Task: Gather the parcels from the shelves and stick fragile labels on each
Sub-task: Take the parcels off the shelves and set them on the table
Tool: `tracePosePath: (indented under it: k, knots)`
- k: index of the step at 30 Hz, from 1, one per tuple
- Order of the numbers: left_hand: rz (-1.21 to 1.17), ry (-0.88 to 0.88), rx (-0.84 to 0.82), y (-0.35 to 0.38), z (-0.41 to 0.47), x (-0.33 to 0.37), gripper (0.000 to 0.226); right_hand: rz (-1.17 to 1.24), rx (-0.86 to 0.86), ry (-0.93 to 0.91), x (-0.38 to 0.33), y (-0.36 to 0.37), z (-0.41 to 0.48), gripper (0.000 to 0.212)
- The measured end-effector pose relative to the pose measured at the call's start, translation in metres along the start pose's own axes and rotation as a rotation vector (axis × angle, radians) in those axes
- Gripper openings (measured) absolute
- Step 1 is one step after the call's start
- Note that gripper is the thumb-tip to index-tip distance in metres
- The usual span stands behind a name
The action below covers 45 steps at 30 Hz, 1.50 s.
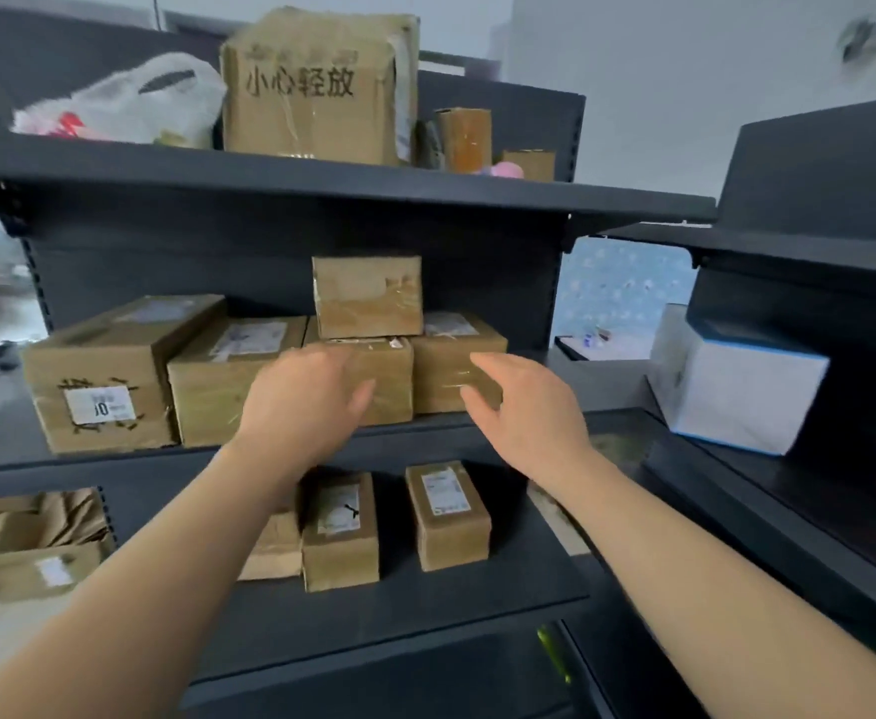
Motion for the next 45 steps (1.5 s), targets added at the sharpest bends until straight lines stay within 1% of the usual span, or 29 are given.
tracePosePath:
  k: [3,6,9,12,15,17,19,22,25,29,35,38,40,42,45]
  knots:
    - [-0.045,-0.051,0.005,-0.009,0.039,-0.023,0.046,0.054,0.006,-0.016,-0.005,0.003,0.048,0.048]
    - [-0.101,-0.061,0.028,-0.013,0.077,-0.045,0.063,0.132,0.005,0.004,-0.007,0.009,0.091,0.054]
    - [-0.178,-0.089,-0.042,-0.010,0.113,-0.066,0.083,0.227,-0.006,0.038,-0.004,0.016,0.129,0.062]
    - [-0.294,-0.056,-0.114,-0.002,0.143,-0.081,0.092,0.305,-0.064,0.070,0.001,0.025,0.161,0.073]
    - [-0.435,0.042,-0.146,0.006,0.163,-0.088,0.095,0.354,-0.130,0.091,0.005,0.036,0.185,0.081]
    - [-0.488,0.070,-0.169,0.014,0.173,-0.090,0.095,0.389,-0.148,0.101,0.007,0.044,0.196,0.084]
    - [-0.536,0.084,-0.178,0.021,0.180,-0.092,0.090,0.437,-0.145,0.110,0.008,0.052,0.201,0.084]
    - [-0.570,0.115,-0.134,0.026,0.181,-0.092,0.083,0.497,-0.125,0.111,0.007,0.057,0.200,0.084]
    - [-0.572,0.166,-0.090,0.024,0.173,-0.090,0.084,0.536,-0.079,0.102,0.004,0.054,0.185,0.084]
    - [-0.605,0.243,-0.062,0.020,0.153,-0.080,0.094,0.514,0.002,0.103,0.001,0.037,0.150,0.082]
    - [-0.646,0.372,-0.036,0.015,0.108,-0.039,0.099,0.498,0.086,0.167,-0.002,-0.001,0.073,0.080]
    - [-0.690,0.462,-0.067,0.012,0.076,-0.011,0.096,0.483,0.124,0.218,-0.002,-0.022,0.021,0.079]
    - [-0.734,0.525,-0.089,0.011,0.053,0.010,0.094,0.475,0.159,0.256,-0.003,-0.038,-0.016,0.074]
    - [-0.771,0.582,-0.140,0.011,0.025,0.036,0.094,0.456,0.202,0.296,-0.005,-0.055,-0.061,0.066]
    - [-0.842,0.642,-0.237,0.016,-0.022,0.079,0.097,0.389,0.245,0.390,-0.007,-0.080,-0.136,0.067]
Point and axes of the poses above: each hand's wrist, its own z-axis towards the middle knuckle, its own y-axis out of the palm, x = y × z, the point moved 3 cm from there along z, towards the middle knuckle, and after that the axes turned 12 degrees about -x, right-handed, at the moved point
